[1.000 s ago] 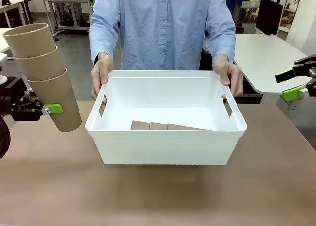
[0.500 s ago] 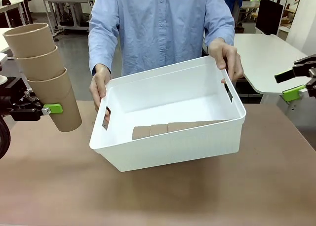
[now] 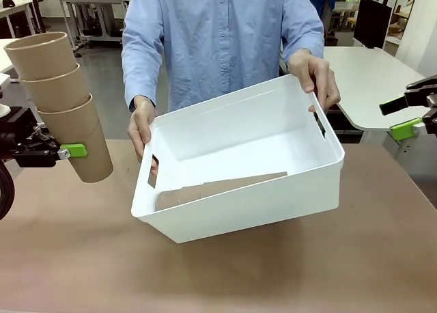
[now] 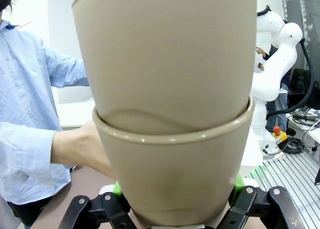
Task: Stack the cups and store them in the basket.
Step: Place the stack of Reusable plastic cups into the Pantry Basket.
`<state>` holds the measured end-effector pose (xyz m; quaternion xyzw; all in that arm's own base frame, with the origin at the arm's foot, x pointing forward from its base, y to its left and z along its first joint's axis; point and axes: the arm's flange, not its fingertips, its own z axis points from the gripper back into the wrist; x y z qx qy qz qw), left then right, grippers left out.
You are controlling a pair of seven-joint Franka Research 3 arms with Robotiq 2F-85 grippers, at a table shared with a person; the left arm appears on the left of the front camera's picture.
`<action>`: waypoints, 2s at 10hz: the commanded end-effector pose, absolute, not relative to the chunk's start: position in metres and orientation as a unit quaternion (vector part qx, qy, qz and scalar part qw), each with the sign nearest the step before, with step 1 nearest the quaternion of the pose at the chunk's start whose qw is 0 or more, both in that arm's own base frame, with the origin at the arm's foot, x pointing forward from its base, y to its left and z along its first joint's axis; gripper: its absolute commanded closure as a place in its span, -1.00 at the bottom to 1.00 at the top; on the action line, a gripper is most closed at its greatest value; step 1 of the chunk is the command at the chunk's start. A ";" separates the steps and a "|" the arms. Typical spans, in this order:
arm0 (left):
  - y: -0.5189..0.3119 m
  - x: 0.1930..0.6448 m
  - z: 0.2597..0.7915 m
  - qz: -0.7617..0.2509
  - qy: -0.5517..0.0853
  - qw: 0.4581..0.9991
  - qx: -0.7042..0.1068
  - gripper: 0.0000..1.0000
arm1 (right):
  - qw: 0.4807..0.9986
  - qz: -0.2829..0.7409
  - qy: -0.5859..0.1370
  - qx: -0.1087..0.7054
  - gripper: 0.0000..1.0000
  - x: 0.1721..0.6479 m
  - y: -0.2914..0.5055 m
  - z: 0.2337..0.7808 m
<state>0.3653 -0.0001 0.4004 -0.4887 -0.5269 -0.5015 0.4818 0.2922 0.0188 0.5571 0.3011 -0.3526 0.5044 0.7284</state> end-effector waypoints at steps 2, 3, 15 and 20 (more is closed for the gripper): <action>0.000 0.365 0.400 -0.501 -0.527 0.482 -0.489 -0.71 | 0.718 0.511 -0.360 0.305 -1.00 0.295 0.018 0.559; 0.000 0.360 0.419 -0.474 -0.537 0.486 -0.501 -0.71 | 0.718 0.511 -0.360 0.305 -1.00 0.295 0.018 0.559; -0.172 0.362 0.605 -0.593 -0.329 0.691 -0.251 -0.71 | 0.718 0.511 -0.360 0.305 -1.00 0.295 0.018 0.559; -0.245 0.371 0.581 -0.619 -0.283 0.706 -0.195 -0.71 | 0.718 0.511 -0.360 0.305 -1.00 0.295 0.018 0.559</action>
